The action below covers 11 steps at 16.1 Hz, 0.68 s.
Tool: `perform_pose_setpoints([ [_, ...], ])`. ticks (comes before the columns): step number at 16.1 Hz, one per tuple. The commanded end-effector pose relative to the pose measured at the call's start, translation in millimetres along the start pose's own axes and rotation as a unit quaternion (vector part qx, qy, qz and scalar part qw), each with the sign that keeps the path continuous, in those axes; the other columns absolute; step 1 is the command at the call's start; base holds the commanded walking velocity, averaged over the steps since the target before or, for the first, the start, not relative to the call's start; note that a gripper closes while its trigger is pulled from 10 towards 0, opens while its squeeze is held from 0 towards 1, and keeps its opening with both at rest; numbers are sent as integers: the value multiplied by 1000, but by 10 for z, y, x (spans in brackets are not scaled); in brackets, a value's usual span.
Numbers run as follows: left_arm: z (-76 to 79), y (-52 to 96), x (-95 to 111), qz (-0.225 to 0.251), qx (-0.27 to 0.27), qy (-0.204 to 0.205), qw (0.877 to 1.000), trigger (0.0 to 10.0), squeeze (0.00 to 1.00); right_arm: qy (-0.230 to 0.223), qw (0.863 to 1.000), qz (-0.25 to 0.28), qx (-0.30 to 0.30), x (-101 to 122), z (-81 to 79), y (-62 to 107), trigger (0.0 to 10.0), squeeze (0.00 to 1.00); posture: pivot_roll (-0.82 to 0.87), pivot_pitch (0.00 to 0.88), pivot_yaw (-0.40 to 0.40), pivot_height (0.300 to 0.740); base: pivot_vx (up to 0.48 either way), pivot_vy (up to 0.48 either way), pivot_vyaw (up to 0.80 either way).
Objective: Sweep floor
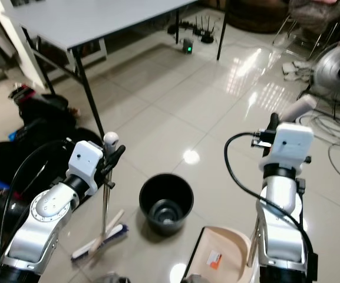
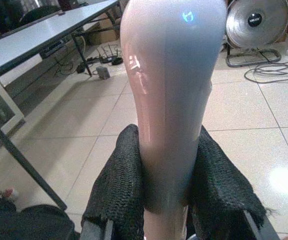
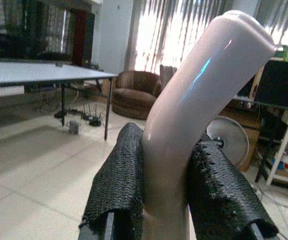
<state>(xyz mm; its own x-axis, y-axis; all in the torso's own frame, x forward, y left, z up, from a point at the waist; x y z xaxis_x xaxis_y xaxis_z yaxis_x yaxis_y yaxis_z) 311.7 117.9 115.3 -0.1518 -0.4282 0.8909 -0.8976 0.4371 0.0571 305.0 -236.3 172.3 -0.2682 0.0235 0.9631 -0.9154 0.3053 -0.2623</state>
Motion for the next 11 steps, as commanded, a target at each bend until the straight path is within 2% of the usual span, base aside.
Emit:
perform_pose_setpoints([
  [1, -29, -1, 62, 8, 0, -11, 1000, 10000, 0, -10, 1000, 5, 7, 52, -42, 9, 10000, 0, -32, 11, 10, 740, -281, 0, 0],
  [7, -59, -3, 60, 6, 1, -14, 1000, 10000, 0, -21, 1000, -5, 14, 14, -107, 35, 10000, 0, -30, 11, 13, 740, -306, 0, 0],
  [11, -68, -8, 58, 6, 0, -15, 1000, 10000, 0, -24, 999, -23, 32, -54, -213, 80, 10000, 0, -32, 9, 18, 740, -304, 0, 0],
])
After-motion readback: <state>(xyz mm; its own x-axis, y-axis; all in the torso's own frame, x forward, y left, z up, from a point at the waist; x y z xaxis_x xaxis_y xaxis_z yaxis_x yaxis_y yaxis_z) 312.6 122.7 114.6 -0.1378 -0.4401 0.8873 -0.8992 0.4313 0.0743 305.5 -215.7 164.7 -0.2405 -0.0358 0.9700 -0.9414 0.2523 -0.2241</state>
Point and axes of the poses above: a point about 5 cm out from each wrist's last joint towards the gripper, its own y axis pointing back from the gripper into the wrist, its own x axis along the axis of the wrist's last joint, z = x × y, the point moved 4 cm from there along -y, pointing out of the wrist towards the gripper, and after that the axes turned 12 degrees about -y, right-handed, at the moved point
